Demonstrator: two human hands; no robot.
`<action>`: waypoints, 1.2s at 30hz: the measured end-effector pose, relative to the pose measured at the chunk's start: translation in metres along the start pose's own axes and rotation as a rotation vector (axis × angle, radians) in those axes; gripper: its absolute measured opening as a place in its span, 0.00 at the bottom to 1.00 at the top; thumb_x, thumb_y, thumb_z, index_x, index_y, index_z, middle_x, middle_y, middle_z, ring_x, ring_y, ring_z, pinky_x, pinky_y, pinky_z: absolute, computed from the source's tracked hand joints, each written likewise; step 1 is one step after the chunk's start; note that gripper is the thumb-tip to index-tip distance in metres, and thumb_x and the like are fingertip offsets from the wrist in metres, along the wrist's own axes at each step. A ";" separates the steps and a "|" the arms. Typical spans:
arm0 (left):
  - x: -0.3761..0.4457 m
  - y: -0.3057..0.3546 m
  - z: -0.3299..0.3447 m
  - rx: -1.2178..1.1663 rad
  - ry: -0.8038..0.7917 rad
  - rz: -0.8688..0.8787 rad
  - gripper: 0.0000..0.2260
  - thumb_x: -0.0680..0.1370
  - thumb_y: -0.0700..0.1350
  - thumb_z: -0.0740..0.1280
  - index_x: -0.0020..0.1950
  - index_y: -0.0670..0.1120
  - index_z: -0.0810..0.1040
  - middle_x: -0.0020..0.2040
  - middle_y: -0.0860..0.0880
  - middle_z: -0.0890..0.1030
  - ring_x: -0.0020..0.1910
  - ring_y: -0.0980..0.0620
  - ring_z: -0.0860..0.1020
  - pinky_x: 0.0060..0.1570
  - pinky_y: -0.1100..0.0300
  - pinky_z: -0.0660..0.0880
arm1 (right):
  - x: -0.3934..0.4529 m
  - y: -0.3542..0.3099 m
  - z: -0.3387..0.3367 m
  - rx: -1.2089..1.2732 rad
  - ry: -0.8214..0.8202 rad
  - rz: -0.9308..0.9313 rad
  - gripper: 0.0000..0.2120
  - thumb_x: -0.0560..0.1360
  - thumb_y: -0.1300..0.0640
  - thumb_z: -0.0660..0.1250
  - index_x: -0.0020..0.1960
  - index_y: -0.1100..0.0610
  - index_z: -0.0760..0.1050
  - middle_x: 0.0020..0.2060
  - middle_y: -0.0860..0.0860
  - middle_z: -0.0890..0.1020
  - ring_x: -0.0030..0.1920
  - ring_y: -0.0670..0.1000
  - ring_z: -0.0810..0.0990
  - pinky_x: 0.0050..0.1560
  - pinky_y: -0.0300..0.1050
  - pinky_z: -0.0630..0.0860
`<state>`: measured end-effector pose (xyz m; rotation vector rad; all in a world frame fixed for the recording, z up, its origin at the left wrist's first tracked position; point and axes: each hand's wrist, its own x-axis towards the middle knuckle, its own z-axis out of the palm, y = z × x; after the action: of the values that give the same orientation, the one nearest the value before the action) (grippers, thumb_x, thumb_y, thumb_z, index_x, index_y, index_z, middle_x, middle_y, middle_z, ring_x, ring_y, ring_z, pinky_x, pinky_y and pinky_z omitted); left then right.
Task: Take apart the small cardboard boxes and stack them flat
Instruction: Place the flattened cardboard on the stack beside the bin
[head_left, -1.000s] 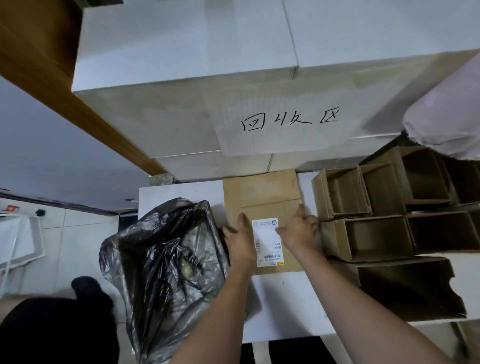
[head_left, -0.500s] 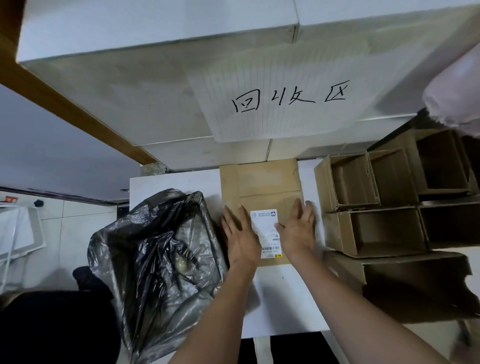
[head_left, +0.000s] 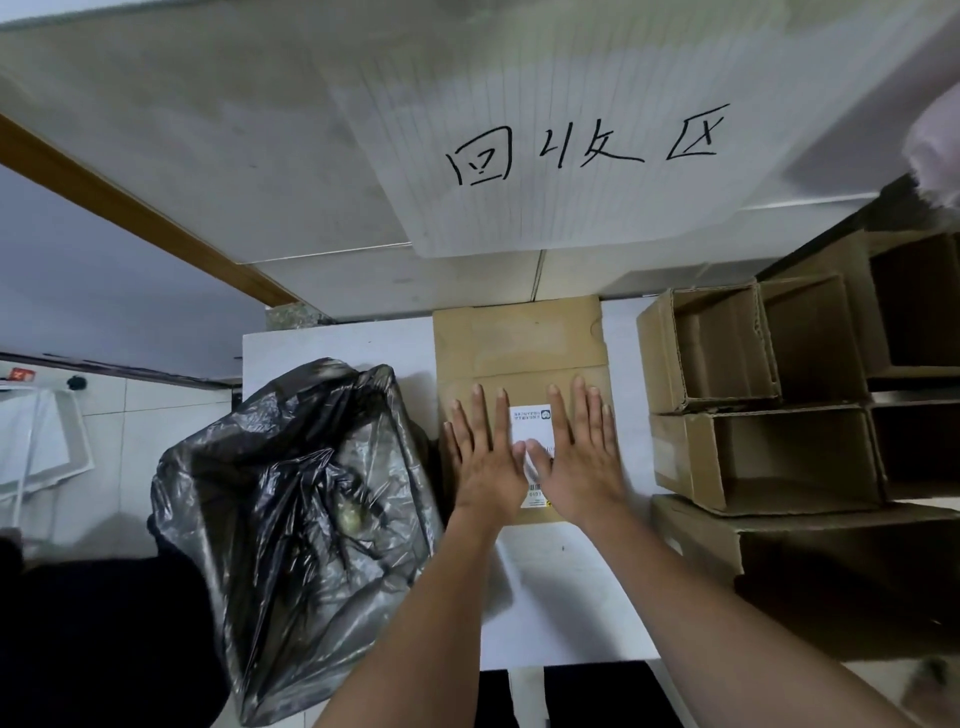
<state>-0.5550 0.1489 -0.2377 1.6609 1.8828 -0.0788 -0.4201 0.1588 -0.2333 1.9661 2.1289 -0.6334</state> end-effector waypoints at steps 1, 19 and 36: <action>0.000 0.000 0.000 0.007 -0.004 -0.005 0.30 0.86 0.53 0.48 0.79 0.51 0.32 0.77 0.46 0.26 0.74 0.40 0.24 0.72 0.44 0.25 | 0.000 0.000 0.001 0.004 -0.006 0.005 0.36 0.81 0.36 0.44 0.78 0.51 0.29 0.77 0.55 0.29 0.76 0.54 0.27 0.77 0.54 0.33; -0.042 0.041 -0.084 0.099 -0.083 -0.112 0.28 0.85 0.54 0.49 0.82 0.42 0.48 0.82 0.44 0.51 0.81 0.44 0.48 0.79 0.44 0.42 | -0.006 -0.013 -0.122 0.051 -0.273 0.020 0.34 0.82 0.43 0.56 0.81 0.57 0.48 0.80 0.56 0.52 0.78 0.60 0.56 0.76 0.53 0.59; -0.165 0.092 -0.122 0.260 0.034 0.066 0.24 0.85 0.54 0.49 0.76 0.41 0.64 0.75 0.41 0.67 0.73 0.41 0.66 0.74 0.46 0.59 | -0.161 0.002 -0.198 -0.117 -0.081 0.013 0.23 0.80 0.47 0.56 0.72 0.56 0.67 0.67 0.57 0.72 0.67 0.58 0.71 0.63 0.51 0.69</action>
<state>-0.5173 0.0761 -0.0285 1.9060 1.9057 -0.2800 -0.3691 0.0956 0.0091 1.8596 2.0546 -0.5631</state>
